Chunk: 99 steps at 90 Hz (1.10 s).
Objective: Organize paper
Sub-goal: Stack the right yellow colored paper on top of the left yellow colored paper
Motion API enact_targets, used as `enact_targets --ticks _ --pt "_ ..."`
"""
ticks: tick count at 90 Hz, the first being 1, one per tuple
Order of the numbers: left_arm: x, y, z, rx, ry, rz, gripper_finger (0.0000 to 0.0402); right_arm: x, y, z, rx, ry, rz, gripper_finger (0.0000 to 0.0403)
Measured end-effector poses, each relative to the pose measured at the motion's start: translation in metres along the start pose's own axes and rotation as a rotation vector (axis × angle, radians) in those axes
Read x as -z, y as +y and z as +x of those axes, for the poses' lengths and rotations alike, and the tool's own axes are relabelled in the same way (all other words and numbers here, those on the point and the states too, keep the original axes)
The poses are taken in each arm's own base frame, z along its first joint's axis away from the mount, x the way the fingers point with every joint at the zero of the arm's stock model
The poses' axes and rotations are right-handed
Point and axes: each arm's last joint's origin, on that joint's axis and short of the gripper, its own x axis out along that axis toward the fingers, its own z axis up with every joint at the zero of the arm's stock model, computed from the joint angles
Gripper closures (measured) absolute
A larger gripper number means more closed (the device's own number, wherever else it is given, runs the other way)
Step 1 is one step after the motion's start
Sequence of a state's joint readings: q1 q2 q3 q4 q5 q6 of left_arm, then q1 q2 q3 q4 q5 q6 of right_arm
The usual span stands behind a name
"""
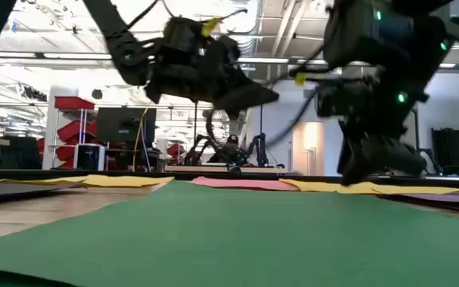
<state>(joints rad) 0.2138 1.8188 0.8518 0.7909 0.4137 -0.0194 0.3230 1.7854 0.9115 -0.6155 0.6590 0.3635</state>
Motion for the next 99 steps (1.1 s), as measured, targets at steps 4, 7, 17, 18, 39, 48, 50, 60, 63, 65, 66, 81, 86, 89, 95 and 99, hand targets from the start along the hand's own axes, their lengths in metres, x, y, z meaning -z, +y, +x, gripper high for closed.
enact_targets --ticks 4,7,17,18,39,48,50,60,63,65,66,81,86,89,95,99 --pt "0.002 -0.002 -0.005 0.001 -0.011 -0.01 0.0401 0.001 0.004 0.003 0.005 0.008 -0.004 0.027" --pt "0.003 -0.003 -0.008 0.001 -0.017 -0.013 0.0401 0.002 0.006 0.005 0.009 0.011 -0.004 0.027" --pt "0.004 -0.006 -0.015 0.0 -0.016 -0.015 0.0401 0.002 0.009 0.008 0.018 0.02 0.008 0.027" --pt "0.004 -0.006 -0.015 0.0 -0.014 -0.016 0.0401 0.002 0.009 0.008 0.019 0.021 0.009 0.0271" --pt "0.008 -0.007 -0.017 -0.004 0.007 -0.025 0.0401 -0.002 -0.006 0.02 0.006 0.071 0.056 0.0279" --pt "0.009 -0.007 -0.017 -0.005 0.02 -0.03 0.0401 -0.004 -0.012 0.026 0.004 0.085 0.047 0.0298" --pt "0.01 -0.007 -0.017 -0.005 0.021 -0.03 0.0401 -0.004 -0.013 0.027 0.006 0.086 0.044 0.0303" --pt "0.01 -0.007 -0.017 -0.005 0.03 -0.033 0.0401 -0.004 -0.016 0.029 0.019 0.089 0.037 0.0342" --pt "0.011 -0.007 -0.017 -0.006 0.032 -0.031 0.0401 -0.004 -0.016 0.03 0.027 0.089 0.036 0.0357" --pt "0.011 -0.007 -0.017 -0.006 0.033 -0.029 0.0401 -0.004 -0.017 0.03 0.034 0.088 0.036 0.0368" --pt "0.011 -0.007 -0.017 -0.006 0.033 -0.028 0.0401 -0.004 -0.017 0.031 0.038 0.088 0.034 0.0374" --pt "0.011 -0.007 -0.017 -0.007 0.034 -0.026 0.0401 -0.002 -0.017 0.031 0.063 0.092 0.024 0.0399" --pt "0.011 -0.007 -0.017 -0.007 0.034 -0.024 0.0401 -0.002 -0.018 0.03 0.06 0.092 0.024 0.0401" --pt "0.011 -0.007 -0.017 -0.006 0.034 -0.02 0.0401 -0.002 -0.018 0.03 0.059 0.093 0.024 0.0402" --pt "0.011 -0.007 -0.017 -0.006 0.033 -0.018 0.0401 -0.002 -0.019 0.027 0.056 0.091 0.025 0.0402" --pt "0.011 -0.007 -0.017 -0.006 0.032 -0.018 0.0401 -0.002 -0.02 0.023 0.049 0.087 0.024 0.0402"
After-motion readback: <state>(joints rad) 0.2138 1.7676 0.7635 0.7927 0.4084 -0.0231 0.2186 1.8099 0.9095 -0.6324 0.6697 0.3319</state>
